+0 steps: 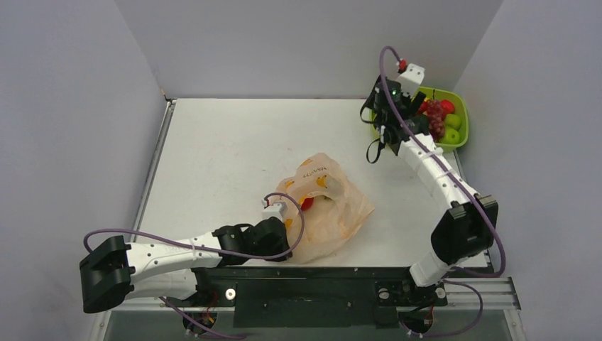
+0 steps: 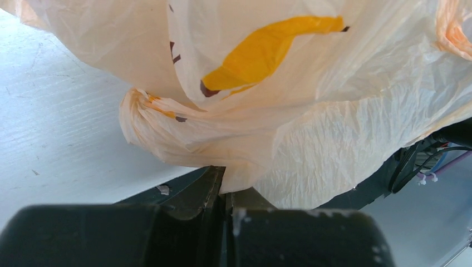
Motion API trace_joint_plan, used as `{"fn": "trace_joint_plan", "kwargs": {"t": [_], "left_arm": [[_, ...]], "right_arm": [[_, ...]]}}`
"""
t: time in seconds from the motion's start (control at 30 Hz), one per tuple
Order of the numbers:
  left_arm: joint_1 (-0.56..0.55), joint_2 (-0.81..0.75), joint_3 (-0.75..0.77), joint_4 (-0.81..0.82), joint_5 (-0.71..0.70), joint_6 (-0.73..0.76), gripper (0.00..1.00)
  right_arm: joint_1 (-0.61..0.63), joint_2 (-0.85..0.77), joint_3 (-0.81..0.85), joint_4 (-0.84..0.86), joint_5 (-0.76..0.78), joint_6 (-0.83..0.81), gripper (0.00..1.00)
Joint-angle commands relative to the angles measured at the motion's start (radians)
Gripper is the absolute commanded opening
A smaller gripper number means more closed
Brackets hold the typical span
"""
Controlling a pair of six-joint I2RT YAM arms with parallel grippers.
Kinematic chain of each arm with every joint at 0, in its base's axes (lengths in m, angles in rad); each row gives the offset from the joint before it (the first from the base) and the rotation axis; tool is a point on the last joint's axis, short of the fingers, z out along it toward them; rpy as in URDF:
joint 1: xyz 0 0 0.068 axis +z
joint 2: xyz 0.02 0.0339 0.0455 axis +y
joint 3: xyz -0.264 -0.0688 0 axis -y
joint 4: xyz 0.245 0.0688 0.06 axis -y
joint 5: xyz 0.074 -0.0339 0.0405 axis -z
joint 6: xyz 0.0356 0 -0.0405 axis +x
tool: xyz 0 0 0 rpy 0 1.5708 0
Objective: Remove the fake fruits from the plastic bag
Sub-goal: Place the fake fruit in the bin, then take out the fake fruit from the plastic bag.
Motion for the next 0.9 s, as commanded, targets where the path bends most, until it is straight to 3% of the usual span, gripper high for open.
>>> {"fn": "trace_joint_plan", "kwargs": {"t": [0.0,0.03,0.27,0.47,0.67,0.87], "left_arm": [[0.012,0.016,0.007,0.037,-0.002,-0.025,0.00],[0.014,0.019,0.005,0.041,-0.008,-0.028,0.00],[0.021,0.044,-0.004,0.040,0.010,-0.061,0.00],[0.022,0.021,-0.016,0.012,0.009,-0.073,0.00],[0.025,-0.031,-0.027,-0.010,-0.020,-0.104,0.00],[0.025,-0.079,-0.047,-0.020,-0.022,-0.143,0.00]], "right_arm": [[0.141,-0.172,-0.240,0.022,-0.366,0.111,0.77],[0.192,-0.226,-0.274,0.040,-0.429,0.115,0.76],[0.432,-0.447,-0.559,0.077,-0.488,0.136,0.75],[0.603,-0.571,-0.726,0.167,-0.440,0.203,0.75],[0.674,-0.603,-0.824,0.188,-0.348,0.232,0.68],[0.719,-0.597,-0.954,0.356,-0.374,0.210,0.66]]}}
